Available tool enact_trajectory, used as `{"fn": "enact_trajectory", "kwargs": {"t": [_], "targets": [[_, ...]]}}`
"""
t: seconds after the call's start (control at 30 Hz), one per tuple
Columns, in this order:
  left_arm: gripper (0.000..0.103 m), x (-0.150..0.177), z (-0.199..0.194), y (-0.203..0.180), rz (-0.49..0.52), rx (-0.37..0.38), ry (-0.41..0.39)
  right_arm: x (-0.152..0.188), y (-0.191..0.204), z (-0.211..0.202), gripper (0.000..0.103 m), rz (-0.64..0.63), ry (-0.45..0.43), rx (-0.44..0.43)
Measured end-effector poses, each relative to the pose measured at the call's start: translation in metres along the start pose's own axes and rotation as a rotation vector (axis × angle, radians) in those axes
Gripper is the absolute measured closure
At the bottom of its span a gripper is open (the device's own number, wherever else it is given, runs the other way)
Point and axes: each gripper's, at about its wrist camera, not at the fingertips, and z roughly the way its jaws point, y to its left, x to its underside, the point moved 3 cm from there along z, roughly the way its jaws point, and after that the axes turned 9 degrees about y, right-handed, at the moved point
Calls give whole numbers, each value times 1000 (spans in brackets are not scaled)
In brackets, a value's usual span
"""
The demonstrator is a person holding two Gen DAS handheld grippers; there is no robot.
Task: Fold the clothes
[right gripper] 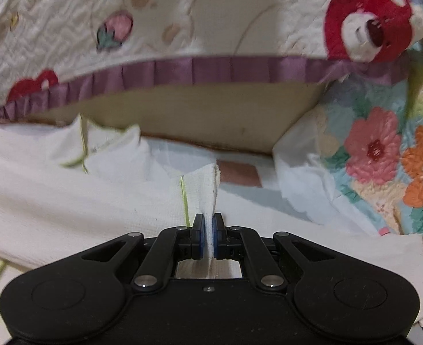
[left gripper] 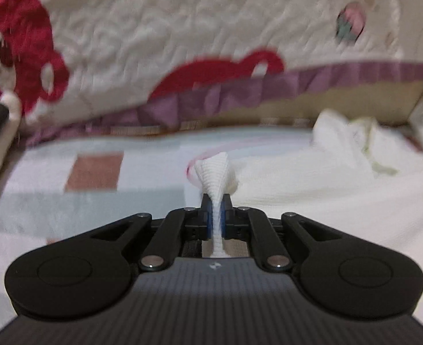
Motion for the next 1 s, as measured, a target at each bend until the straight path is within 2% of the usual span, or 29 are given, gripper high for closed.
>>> {"fn": "enact_trajectory", "kwargs": {"t": [0.07,0.17,0.27,0.3,0.33,0.37,0.4,0.43,0.47,0.5,0.53,0.63,0.67,0.73,0.8,0.83,0.9,0.93,1.0], "targets": [[96,5,9,4,-35,-16,19,-1,4,14,98,-19,33,8],[97,3,3,6,-30,-49,8,-3,0,23,97,-2,53,39],[94,-1,-8,9,-33,-79,7,-1,-15,27,98,30,102,176],[93,-1,-15,8,-35,-65,2,-1,-22,26,93,63,126,229],[87,0,-24,3,-26,-22,-4,-2,-28,18,90,130,116,229],[77,2,-33,-2,-16,20,-10,-5,-26,8,87,178,93,174],[75,4,-41,-7,-7,63,-16,-8,-22,-1,87,216,69,108],[73,7,-47,-13,4,116,-10,-12,-18,-11,82,254,44,41],[68,14,-49,-22,18,183,14,-15,-6,-13,72,224,45,-5],[66,21,-51,-31,31,251,38,-18,9,-13,67,172,53,-45],[60,29,-51,-39,40,305,65,-20,24,-13,67,121,60,-85],[57,54,-44,-49,44,321,163,-18,52,-2,64,74,107,-215],[57,59,-42,-51,47,318,183,-14,57,2,61,78,124,-222],[57,60,-44,-52,59,305,184,-4,57,5,60,107,133,-182],[57,61,-46,-53,71,293,184,8,45,6,58,146,121,-145],[57,62,-47,-53,77,286,185,14,35,5,60,169,104,-136],[57,63,-49,-54,89,274,185,19,19,3,81,196,99,-142],[57,64,-50,-55,94,267,185,18,14,3,84,199,105,-139],[57,65,-52,-56,106,255,186,16,11,5,83,179,124,-78]]}}
